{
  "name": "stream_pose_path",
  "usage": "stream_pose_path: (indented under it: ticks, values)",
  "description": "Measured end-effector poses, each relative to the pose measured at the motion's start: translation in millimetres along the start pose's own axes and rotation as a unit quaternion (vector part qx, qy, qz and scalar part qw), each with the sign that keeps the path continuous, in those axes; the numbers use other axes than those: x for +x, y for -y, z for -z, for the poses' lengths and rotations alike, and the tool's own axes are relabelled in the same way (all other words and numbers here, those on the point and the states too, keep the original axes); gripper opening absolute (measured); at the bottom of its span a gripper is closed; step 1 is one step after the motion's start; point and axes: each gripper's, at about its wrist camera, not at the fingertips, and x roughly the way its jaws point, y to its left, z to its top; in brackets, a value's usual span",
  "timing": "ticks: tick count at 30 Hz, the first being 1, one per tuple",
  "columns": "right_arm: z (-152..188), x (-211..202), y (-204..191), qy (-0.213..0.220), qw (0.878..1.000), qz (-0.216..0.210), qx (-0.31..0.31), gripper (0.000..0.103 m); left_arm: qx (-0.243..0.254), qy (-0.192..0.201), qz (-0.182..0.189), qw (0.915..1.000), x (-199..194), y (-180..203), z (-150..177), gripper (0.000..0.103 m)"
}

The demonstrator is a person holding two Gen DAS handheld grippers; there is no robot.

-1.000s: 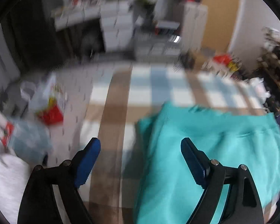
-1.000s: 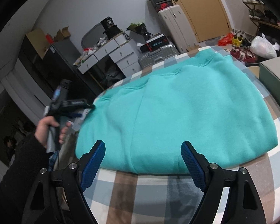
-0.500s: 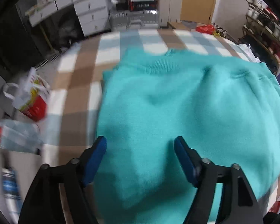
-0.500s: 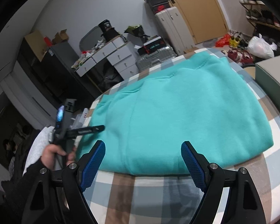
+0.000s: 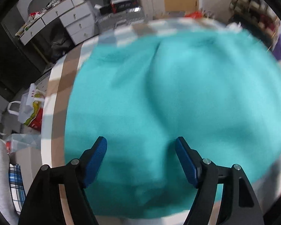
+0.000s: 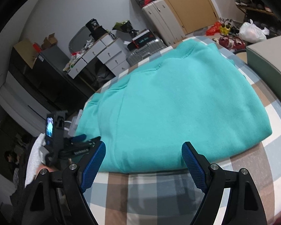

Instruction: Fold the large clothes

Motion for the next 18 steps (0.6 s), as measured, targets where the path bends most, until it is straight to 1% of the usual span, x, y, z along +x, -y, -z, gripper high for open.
stream_pose_path:
  ticks: [1,2,3,4,5,6,7,8,9,10,11,12,14,15,16,18]
  values:
    - [-0.4,-0.2,0.9,0.001,1.0,0.0,0.003,0.084,-0.001,0.011,0.02,0.9997,-8.8,7.7,-6.4,0.072]
    - [-0.9,-1.5,2.4,0.003,1.0,-0.001,0.01,0.084,0.003,0.016,0.041,0.999,-16.6,20.8,-10.5,0.072]
    - [-1.2,-2.2,2.5,0.006,1.0,-0.002,0.015,0.084,0.009,0.017,0.056,0.9982,-17.0,25.9,-11.5,0.072]
    - [-1.3,-3.5,3.5,0.009,1.0,-0.002,0.019,0.084,0.019,0.012,0.079,0.9966,-14.6,43.0,-18.6,0.072]
    - [-1.7,-5.1,5.1,0.013,1.0,-0.001,0.025,0.084,0.024,-0.002,0.087,0.9959,-5.6,53.1,-22.2,0.072]
    - [-2.1,-6.1,6.5,0.016,0.999,0.001,0.028,0.084,0.024,-0.024,0.083,0.996,10.0,59.2,-23.1,0.072]
    - [-2.3,-6.4,8.5,0.018,0.999,0.006,0.033,0.084,0.021,-0.057,0.072,0.9956,35.8,62.9,-20.2,0.072]
    - [-2.4,-6.3,11.8,0.017,0.999,0.012,0.038,0.085,0.02,-0.068,0.057,0.9959,52.9,61.6,-17.1,0.082]
    - [-2.2,-5.7,15.5,0.015,0.999,0.016,0.044,0.085,0.035,-0.045,0.029,0.9979,58.9,67.2,-13.9,0.088]
    - [-2.3,-5.2,20.4,0.012,0.998,0.017,0.053,0.085,0.049,-0.039,0.015,0.9979,61.1,70.5,-13.4,0.092]
    - [-2.5,-4.6,26.1,0.007,0.998,0.015,0.064,0.085,0.043,-0.042,0.011,0.9981,60.5,71.2,-14.0,0.091]
    - [-2.5,-4.3,30.7,0.003,0.997,0.012,0.073,0.085,0.036,-0.054,0.016,0.9978,60.6,68.6,-16.9,0.091]
    - [-1.8,-2.7,44.2,-0.007,0.995,0.004,0.1,0.085,0.031,-0.073,0.033,0.9963,55.0,64.2,-22.5,0.091]
    - [-1.2,-0.5,51.1,-0.015,0.993,-0.001,0.117,0.085,0.032,-0.076,0.037,0.9959,53.4,64.9,-23.3,0.091]
    - [0.9,2.6,62.0,-0.026,0.989,-0.006,0.146,0.085,0.039,-0.08,0.039,0.9953,54.3,64.1,-23.6,0.091]
    - [4.1,5.4,74.4,-0.035,0.983,-0.006,0.182,0.087,0.045,-0.074,0.043,0.9953,57.5,66.3,-25.2,0.091]
